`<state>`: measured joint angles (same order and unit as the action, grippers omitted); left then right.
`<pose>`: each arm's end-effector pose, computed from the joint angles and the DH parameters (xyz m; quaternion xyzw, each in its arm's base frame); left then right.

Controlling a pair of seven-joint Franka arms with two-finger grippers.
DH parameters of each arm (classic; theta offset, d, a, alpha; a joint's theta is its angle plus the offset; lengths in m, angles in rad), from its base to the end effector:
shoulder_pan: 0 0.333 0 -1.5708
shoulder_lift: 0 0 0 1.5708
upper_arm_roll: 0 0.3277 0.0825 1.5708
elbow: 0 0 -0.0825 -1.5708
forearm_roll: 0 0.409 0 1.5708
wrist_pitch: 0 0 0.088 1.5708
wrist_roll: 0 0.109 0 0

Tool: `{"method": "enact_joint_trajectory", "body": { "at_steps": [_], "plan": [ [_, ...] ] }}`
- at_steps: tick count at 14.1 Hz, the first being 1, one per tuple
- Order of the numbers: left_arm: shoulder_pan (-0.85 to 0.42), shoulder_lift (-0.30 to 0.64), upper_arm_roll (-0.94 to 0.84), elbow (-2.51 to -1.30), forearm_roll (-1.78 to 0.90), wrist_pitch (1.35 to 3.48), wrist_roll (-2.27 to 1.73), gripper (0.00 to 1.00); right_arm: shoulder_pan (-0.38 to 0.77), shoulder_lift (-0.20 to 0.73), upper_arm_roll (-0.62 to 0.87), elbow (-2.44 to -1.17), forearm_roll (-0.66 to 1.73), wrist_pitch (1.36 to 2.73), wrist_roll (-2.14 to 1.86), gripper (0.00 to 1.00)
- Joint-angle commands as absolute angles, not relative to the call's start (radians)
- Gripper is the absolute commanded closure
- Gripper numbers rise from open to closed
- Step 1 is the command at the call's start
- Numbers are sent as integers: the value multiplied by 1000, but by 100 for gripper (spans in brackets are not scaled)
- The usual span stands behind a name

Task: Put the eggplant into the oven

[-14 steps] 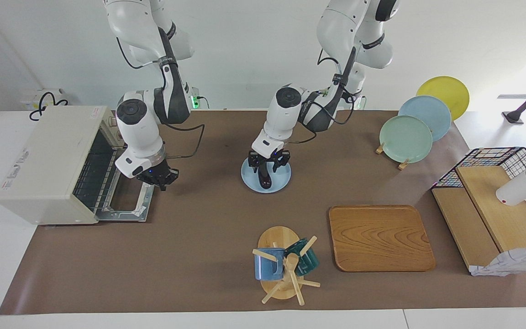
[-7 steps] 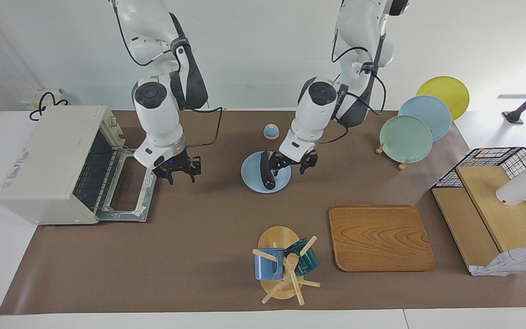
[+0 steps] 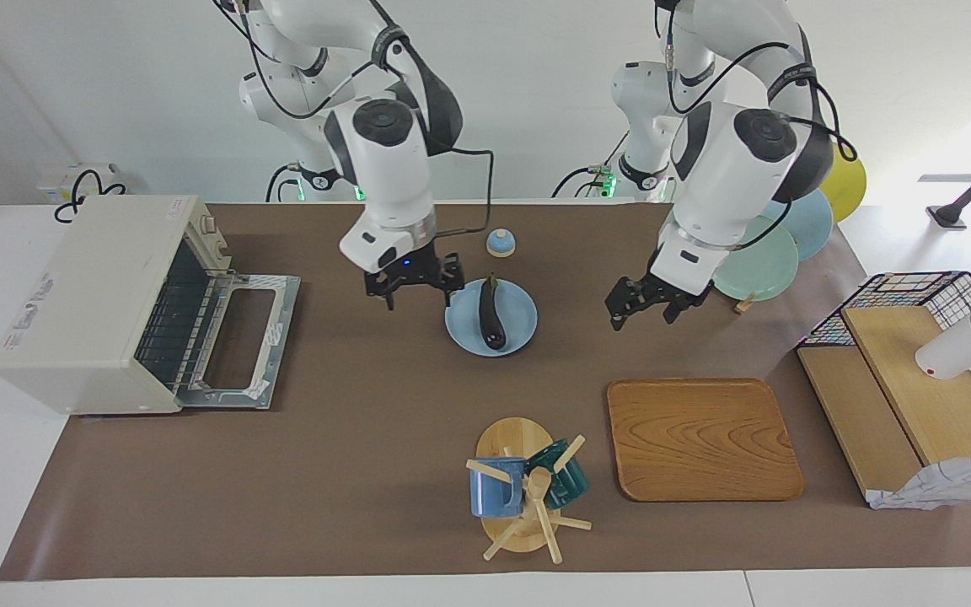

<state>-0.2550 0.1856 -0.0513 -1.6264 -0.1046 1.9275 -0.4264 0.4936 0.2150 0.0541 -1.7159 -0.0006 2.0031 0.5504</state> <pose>0.6263 -0.2034 0.5247 0.9939 0.0759 0.0343 0.0717 0.5629 0.3406 0.4665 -0.9993 0.0021 -0.0281 0.0236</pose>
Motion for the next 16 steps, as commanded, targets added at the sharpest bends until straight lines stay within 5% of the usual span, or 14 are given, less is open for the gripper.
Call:
{"method": "enact_joint_trajectory", "body": {
  "at_steps": [1,4,6,10,13,16],
  "plan": [
    [-186,112,-60,-1629,-86,1859,-346,0,622,401,49,-1490,-47,1924,729,0],
    [-137,58,-58,-1631,-83,1783,-273,0,699,531,52,-1396,-121,1971,820,0],
    [-143,22,-60,-1644,-16,1726,-272,0,713,532,52,-1504,-120,2103,824,2],
    [-134,-41,-63,-1716,-9,1658,-175,0,745,520,52,-1600,-118,2175,850,21],
    [-94,-46,-78,-1740,-20,1681,-149,0,749,497,52,-1678,-118,2238,853,45],
    [-94,-38,-80,-1721,-18,1680,-137,0,752,480,52,-1729,-118,2249,854,47]
  ]
}}
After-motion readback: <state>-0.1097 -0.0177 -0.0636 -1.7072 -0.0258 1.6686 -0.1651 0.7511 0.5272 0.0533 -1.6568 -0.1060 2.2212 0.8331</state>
